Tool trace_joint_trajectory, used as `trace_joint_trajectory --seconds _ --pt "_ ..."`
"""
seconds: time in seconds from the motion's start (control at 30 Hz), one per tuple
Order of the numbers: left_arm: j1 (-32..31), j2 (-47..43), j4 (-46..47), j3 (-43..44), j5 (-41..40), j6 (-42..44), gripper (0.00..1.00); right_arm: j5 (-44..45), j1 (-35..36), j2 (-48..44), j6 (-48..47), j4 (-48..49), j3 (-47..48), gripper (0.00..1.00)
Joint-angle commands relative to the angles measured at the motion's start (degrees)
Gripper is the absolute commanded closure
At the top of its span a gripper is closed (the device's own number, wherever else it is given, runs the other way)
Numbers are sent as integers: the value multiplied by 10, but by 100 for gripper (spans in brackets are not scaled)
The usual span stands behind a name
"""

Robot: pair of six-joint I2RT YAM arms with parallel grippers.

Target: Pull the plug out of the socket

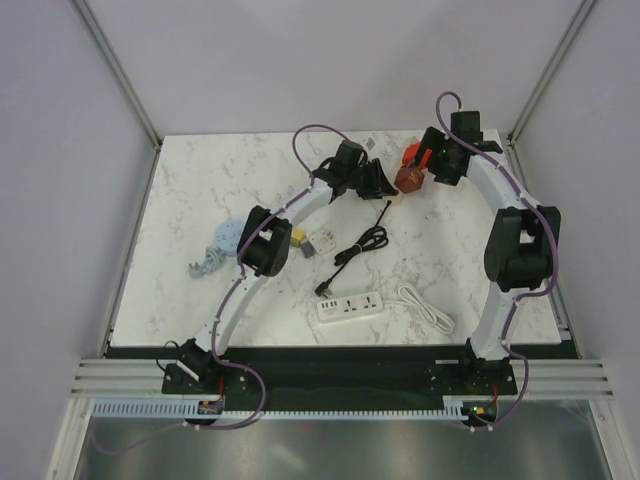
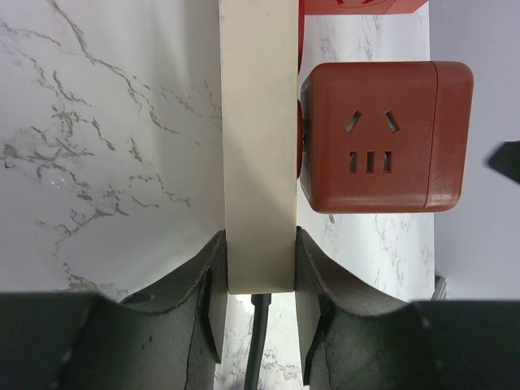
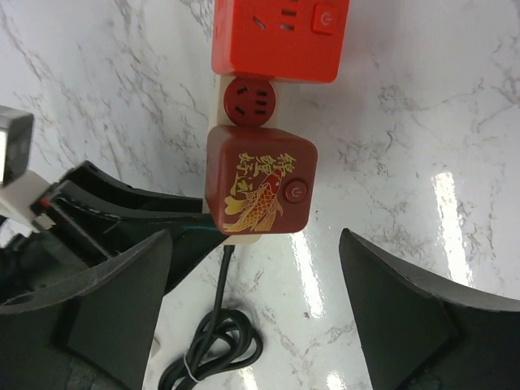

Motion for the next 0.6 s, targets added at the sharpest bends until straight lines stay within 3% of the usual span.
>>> trace_joint_trajectory --seconds 0.0,0.33,0.57 --pt "3 12 14 2 38 6 98 -61 0 27 -19 31 6 7" --pt "4 16 27 2 57 2 98 -95 7 86 -19 101 -10 5" --pt "3 20 28 3 61 2 98 -83 11 121 -8 117 8 13"
